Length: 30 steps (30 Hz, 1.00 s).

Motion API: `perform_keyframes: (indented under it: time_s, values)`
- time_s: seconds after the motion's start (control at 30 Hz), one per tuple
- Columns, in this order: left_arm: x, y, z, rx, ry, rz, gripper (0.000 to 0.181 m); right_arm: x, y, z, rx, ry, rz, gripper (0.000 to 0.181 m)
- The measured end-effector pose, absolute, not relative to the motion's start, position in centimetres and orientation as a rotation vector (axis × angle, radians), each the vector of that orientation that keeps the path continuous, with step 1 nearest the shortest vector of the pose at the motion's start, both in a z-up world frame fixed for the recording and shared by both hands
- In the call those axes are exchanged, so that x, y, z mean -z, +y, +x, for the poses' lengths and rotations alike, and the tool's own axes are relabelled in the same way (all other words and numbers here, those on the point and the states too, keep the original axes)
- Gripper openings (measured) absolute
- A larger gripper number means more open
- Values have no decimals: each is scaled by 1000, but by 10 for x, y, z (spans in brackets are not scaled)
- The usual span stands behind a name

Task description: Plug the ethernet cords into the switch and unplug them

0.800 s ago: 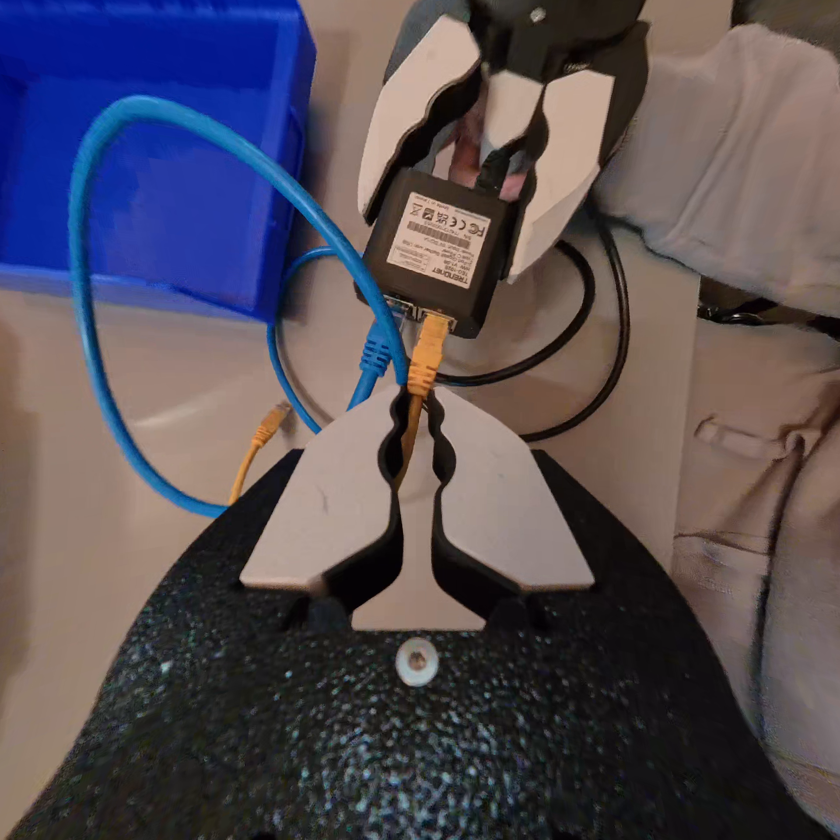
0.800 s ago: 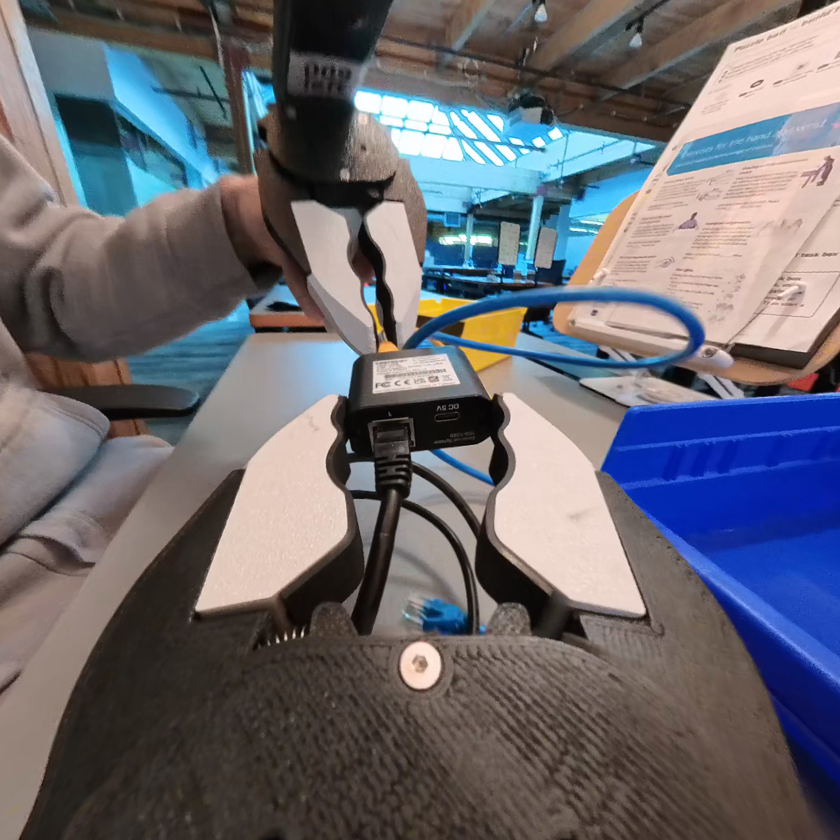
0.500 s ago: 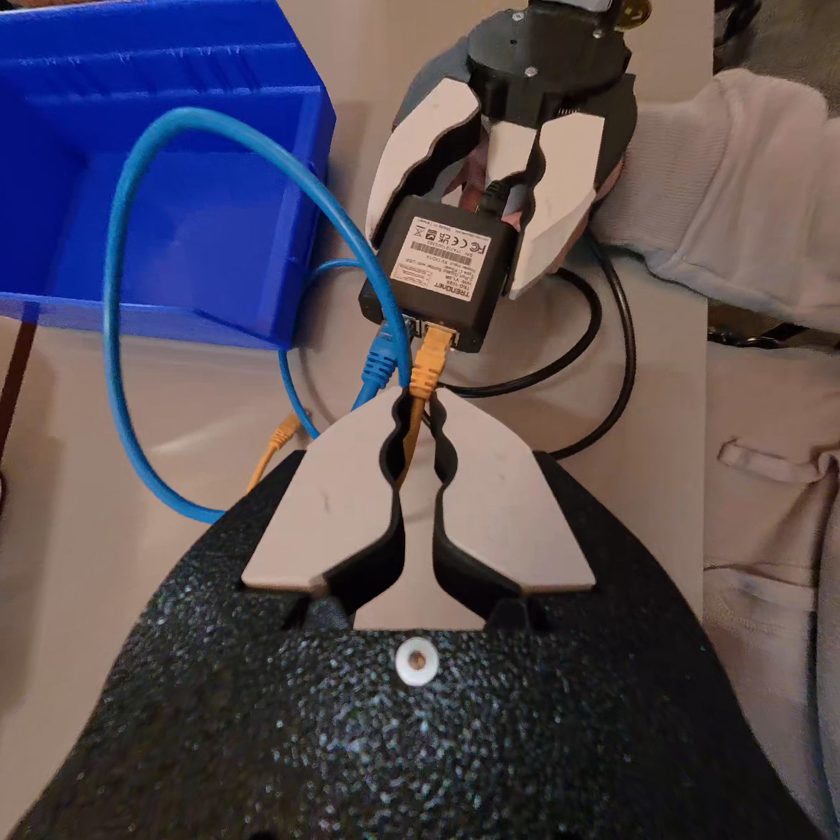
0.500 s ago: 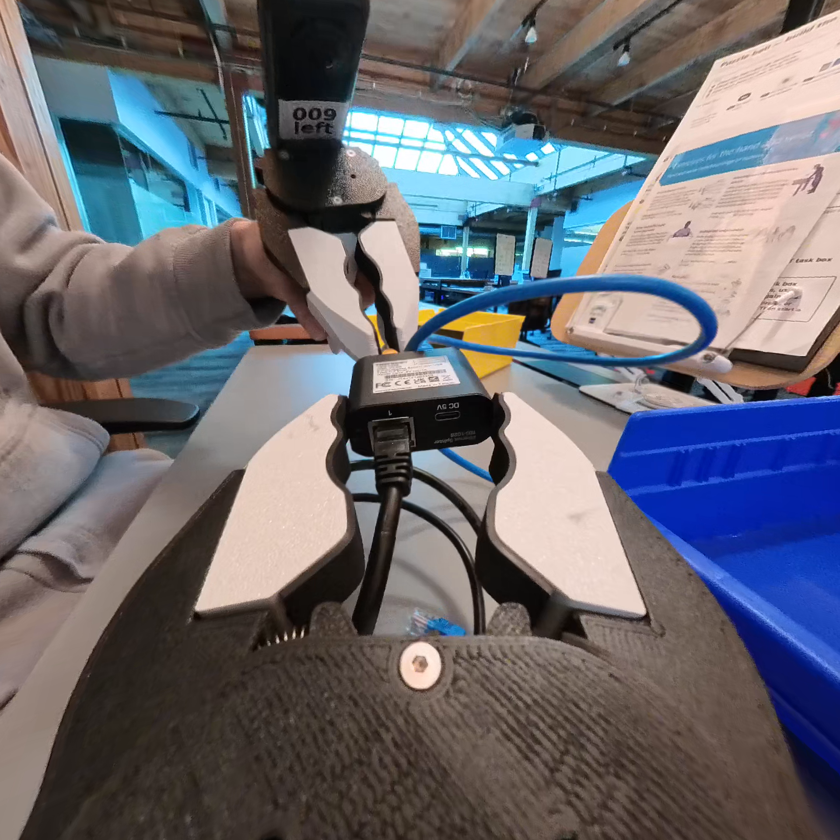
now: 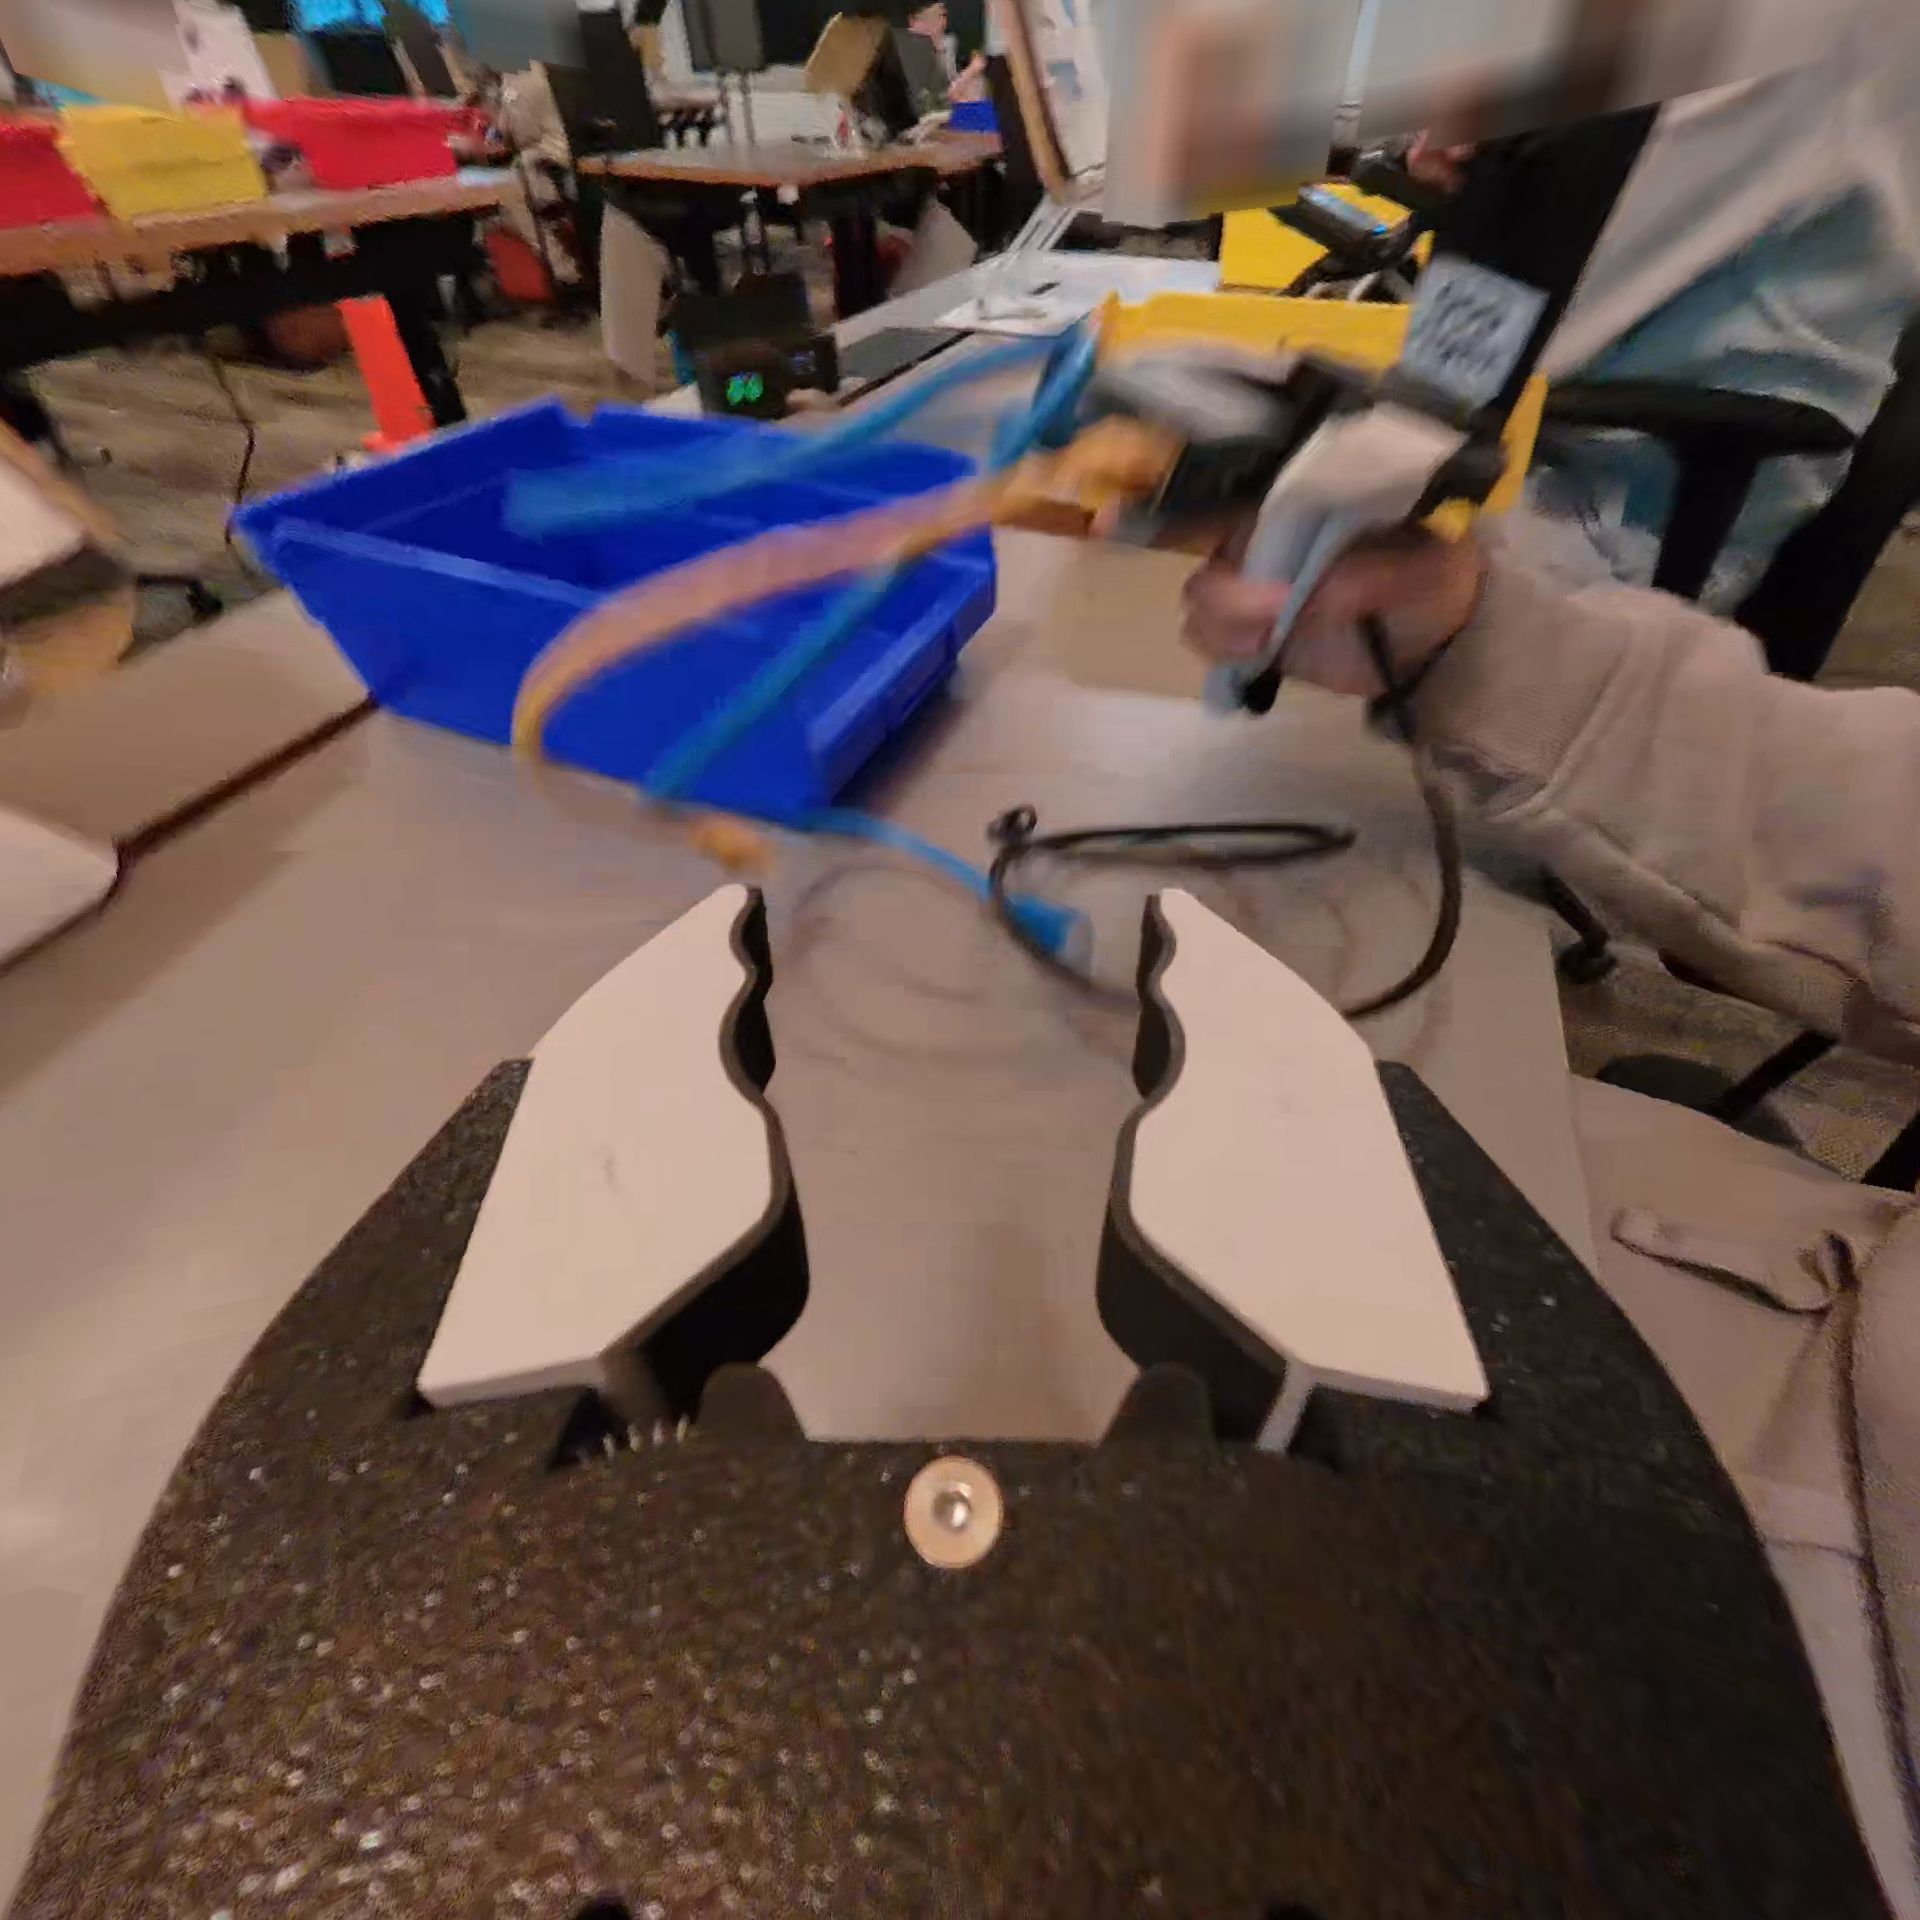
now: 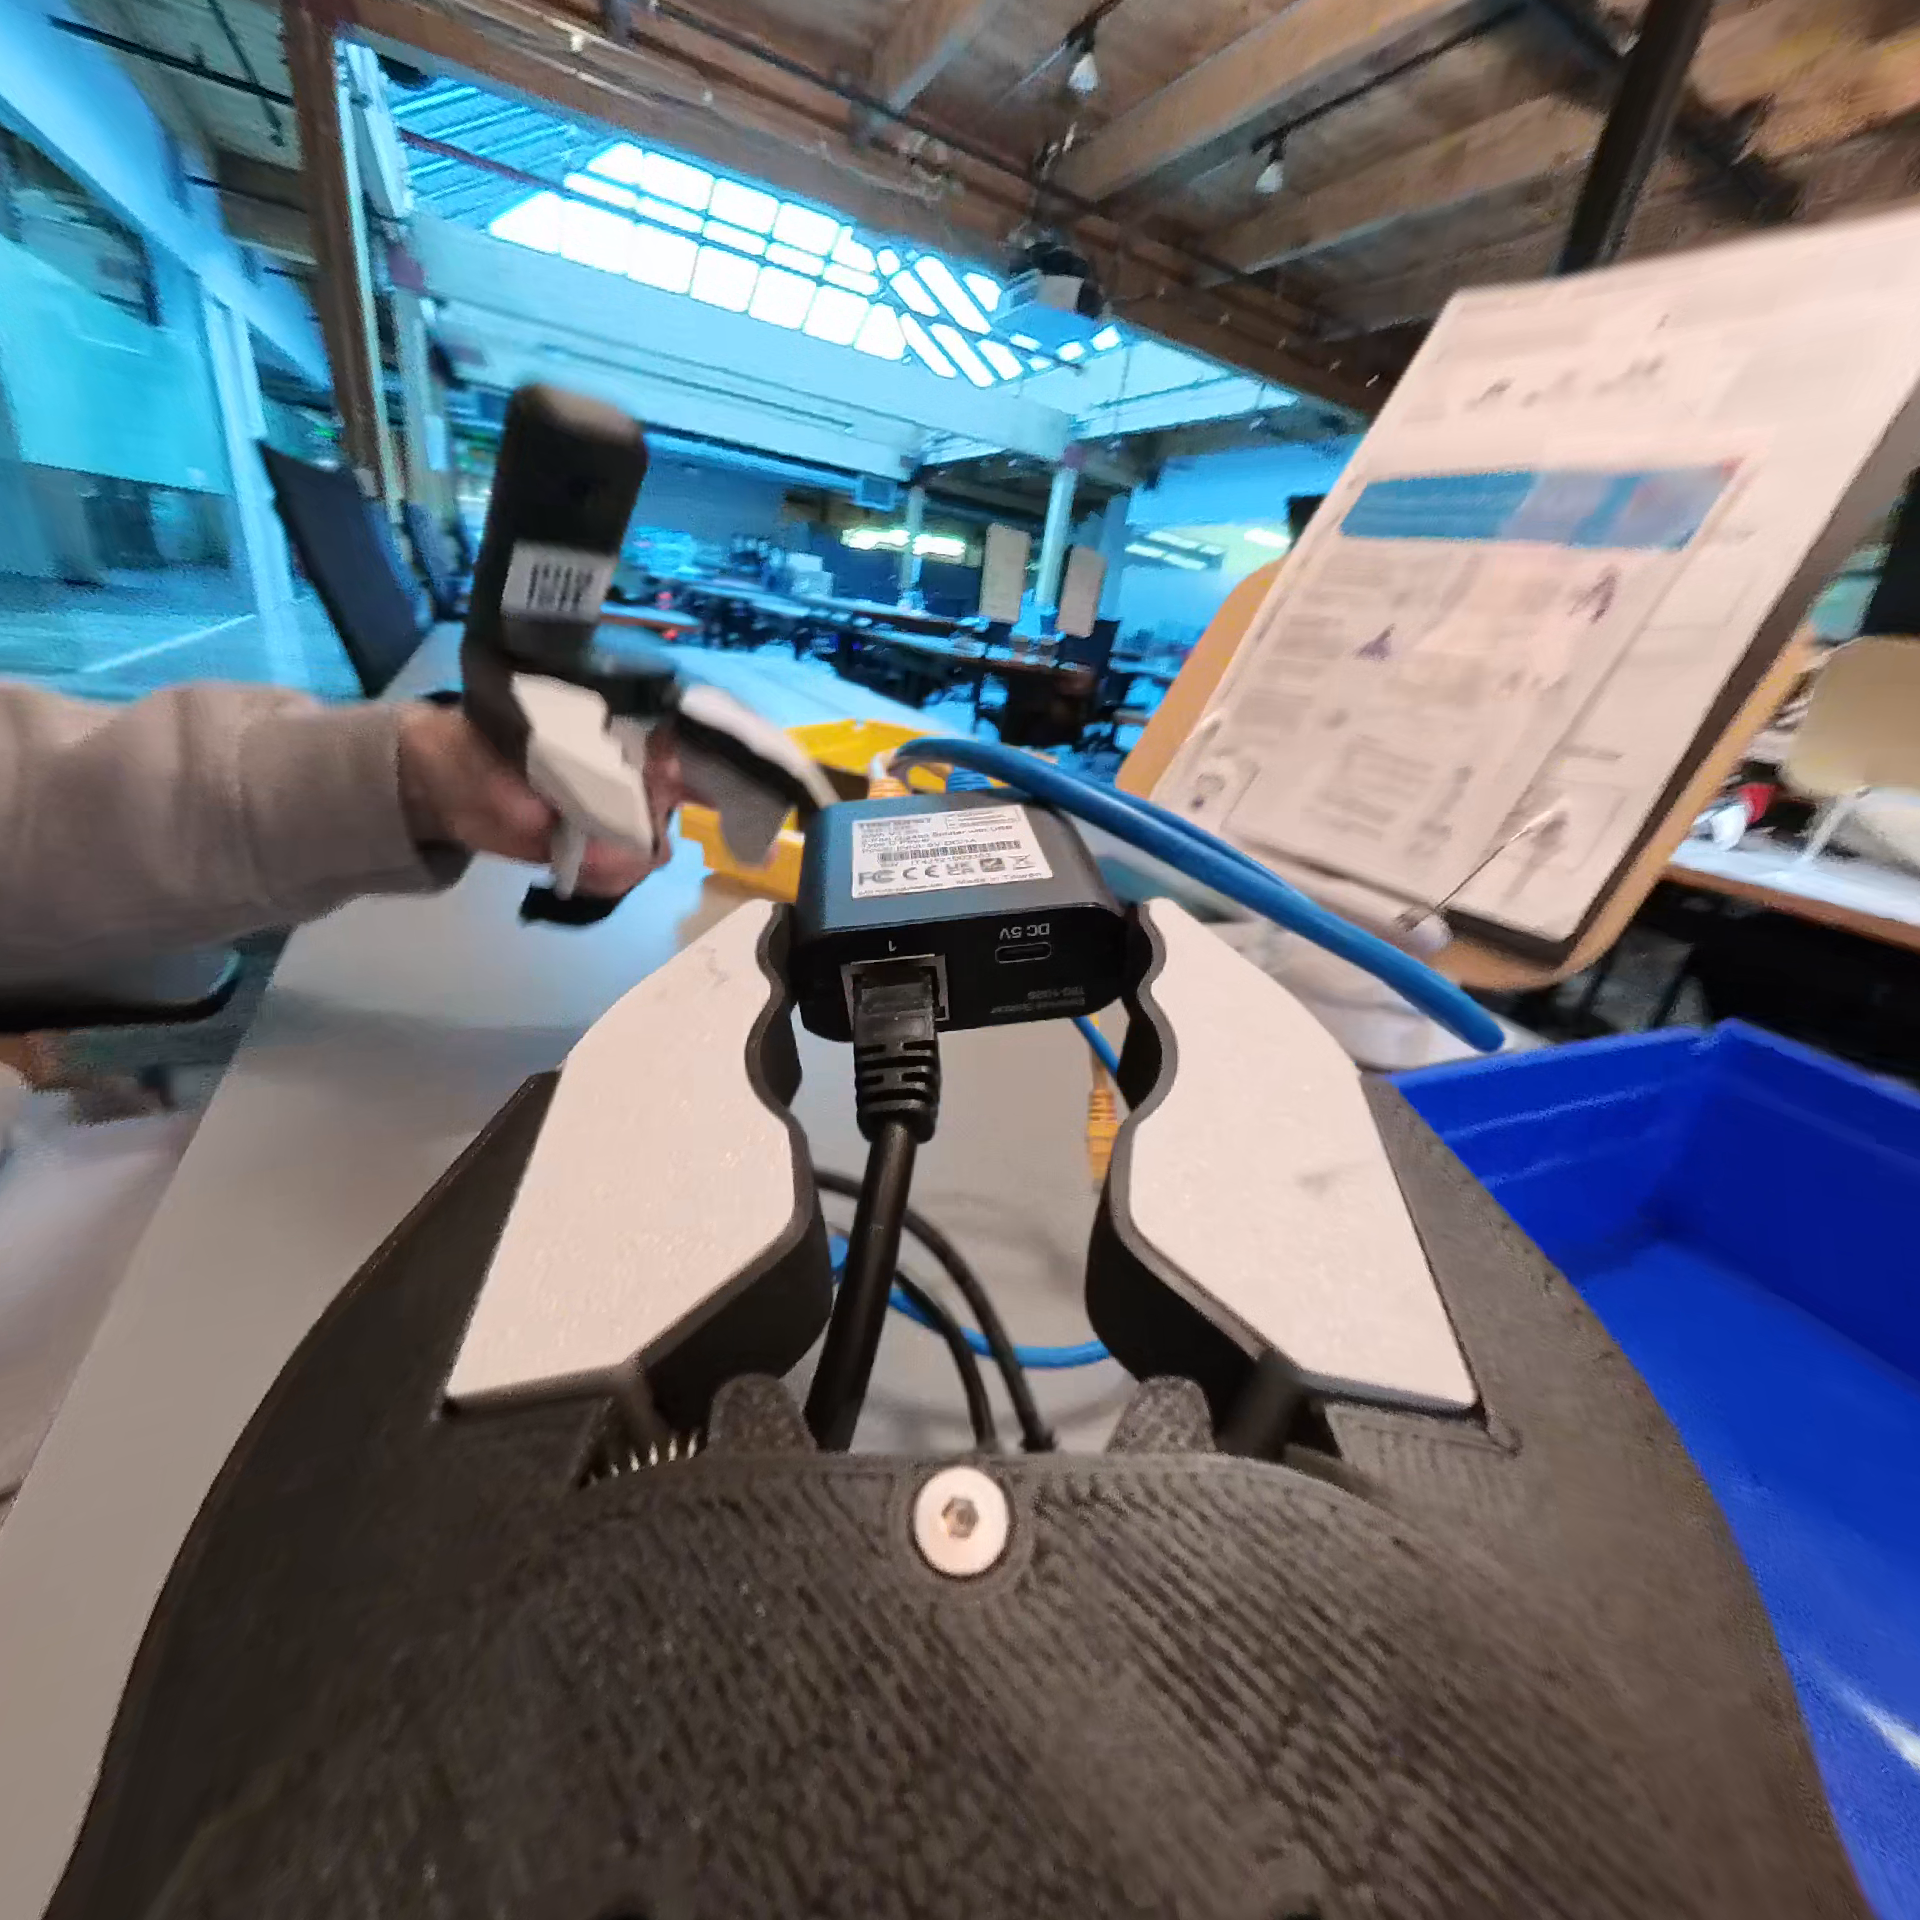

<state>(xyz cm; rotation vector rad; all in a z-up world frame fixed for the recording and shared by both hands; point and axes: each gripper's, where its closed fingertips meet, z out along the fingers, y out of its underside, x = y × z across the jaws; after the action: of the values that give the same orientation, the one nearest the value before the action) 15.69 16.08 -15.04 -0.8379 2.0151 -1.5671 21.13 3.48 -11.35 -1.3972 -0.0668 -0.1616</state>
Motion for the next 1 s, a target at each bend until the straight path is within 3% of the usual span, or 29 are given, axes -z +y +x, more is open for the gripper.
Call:
perform_keyframes:
  time_s: [0.27, 0.43, 0.7, 1.0]
  values:
    - [179, 191, 136, 1747, 1979, -969, 66, -29, 15, 272, 634, 18, -1325, 60]
    - [183, 187, 137, 1780, 1988, -916, 63, -64, 19, 373, 909, 136, -1330, 61]
    - [191, 178, 133, 1847, 1966, -858, 50, 21, 37, 474, 1154, 360, -1338, 61]
    - [198, 178, 134, 1818, 1995, -868, 53, 154, 56, 484, 1269, 329, -1941, 61]
